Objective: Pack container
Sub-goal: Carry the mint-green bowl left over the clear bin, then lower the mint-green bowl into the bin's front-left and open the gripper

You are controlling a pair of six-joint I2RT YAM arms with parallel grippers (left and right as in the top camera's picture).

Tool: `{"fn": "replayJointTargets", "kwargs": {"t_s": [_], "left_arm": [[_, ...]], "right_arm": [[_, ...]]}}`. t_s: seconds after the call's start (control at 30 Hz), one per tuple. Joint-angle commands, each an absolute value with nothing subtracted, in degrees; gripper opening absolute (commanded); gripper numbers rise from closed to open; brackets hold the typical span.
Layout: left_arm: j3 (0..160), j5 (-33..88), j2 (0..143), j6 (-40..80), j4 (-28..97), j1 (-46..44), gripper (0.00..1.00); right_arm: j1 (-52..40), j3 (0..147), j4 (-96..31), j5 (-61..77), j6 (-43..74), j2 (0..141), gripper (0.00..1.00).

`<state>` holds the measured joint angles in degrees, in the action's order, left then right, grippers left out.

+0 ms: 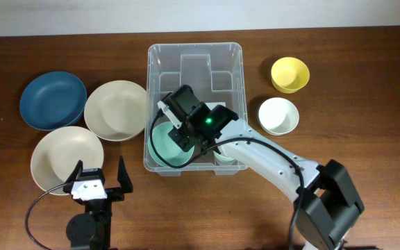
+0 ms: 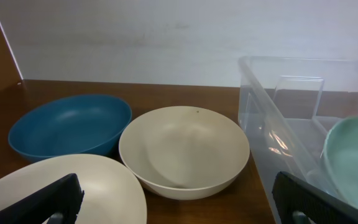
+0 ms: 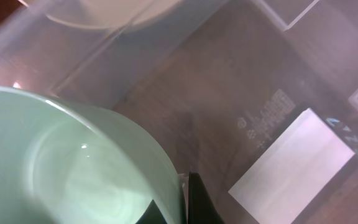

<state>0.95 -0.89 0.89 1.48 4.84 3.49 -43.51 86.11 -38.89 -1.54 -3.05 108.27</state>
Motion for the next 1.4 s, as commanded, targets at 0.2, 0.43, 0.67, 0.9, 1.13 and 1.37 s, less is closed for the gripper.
{"fn": "replayJointTargets", "kwargs": {"t_s": [0.2,0.43,0.67,0.9,1.13,1.37], "left_arm": [[0.5,-1.3,0.4,0.7,4.7,3.1,1.0],[0.5,-1.3,0.4,0.7,4.7,3.1,1.0],[0.5,-1.3,0.4,0.7,4.7,3.1,1.0],[0.5,-1.3,0.4,0.7,4.7,3.1,1.0],[0.5,-1.3,0.4,0.7,4.7,3.1,1.0],[0.5,-1.3,0.4,0.7,4.7,3.1,1.0]], "right_arm": [[-43.9,85.3,-39.0,-2.2,-3.0,110.9,0.04],[-43.9,85.1,-40.1,-2.2,-3.0,111.0,0.04],[-43.9,85.1,-41.4,-2.2,-3.0,111.0,0.04],[-43.8,85.2,-40.2,-2.2,-3.0,111.0,0.33],[-41.7,86.6,-37.3,-2.2,-3.0,110.9,0.32],[-36.2,95.4,-41.7,-2.0,-2.6,108.7,0.32]]}}
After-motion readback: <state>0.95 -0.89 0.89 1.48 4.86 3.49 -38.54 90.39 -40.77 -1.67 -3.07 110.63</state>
